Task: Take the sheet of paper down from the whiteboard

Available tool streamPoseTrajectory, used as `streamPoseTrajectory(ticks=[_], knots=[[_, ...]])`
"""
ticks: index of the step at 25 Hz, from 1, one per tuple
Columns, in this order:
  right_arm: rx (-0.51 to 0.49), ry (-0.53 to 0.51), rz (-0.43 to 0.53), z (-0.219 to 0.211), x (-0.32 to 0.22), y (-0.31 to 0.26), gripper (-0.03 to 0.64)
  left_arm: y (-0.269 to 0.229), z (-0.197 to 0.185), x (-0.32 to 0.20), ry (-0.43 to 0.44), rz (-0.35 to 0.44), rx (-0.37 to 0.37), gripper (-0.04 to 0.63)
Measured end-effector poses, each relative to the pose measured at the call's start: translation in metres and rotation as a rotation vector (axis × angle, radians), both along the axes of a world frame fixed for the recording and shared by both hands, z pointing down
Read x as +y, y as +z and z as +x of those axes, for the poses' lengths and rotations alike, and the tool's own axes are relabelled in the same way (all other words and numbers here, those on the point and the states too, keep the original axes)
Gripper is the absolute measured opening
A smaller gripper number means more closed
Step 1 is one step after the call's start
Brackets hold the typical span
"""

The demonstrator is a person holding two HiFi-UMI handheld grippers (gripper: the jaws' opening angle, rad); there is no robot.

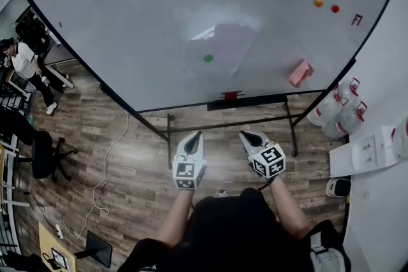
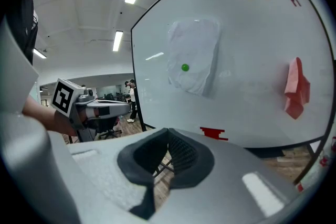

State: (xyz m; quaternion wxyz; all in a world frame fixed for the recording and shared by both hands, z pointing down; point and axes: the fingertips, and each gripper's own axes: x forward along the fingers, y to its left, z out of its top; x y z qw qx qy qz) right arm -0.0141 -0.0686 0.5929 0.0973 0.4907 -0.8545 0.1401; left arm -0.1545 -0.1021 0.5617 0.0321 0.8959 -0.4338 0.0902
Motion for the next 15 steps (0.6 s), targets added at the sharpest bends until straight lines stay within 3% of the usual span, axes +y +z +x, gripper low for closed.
streamPoseTrajectory(ticks=[15], knots=[[-0.019,-0.052,-0.004,0.007,-0.025,-0.002,0.005,-0.003,-0.002,-0.011,-0.073,-0.008,-0.015,0.010]])
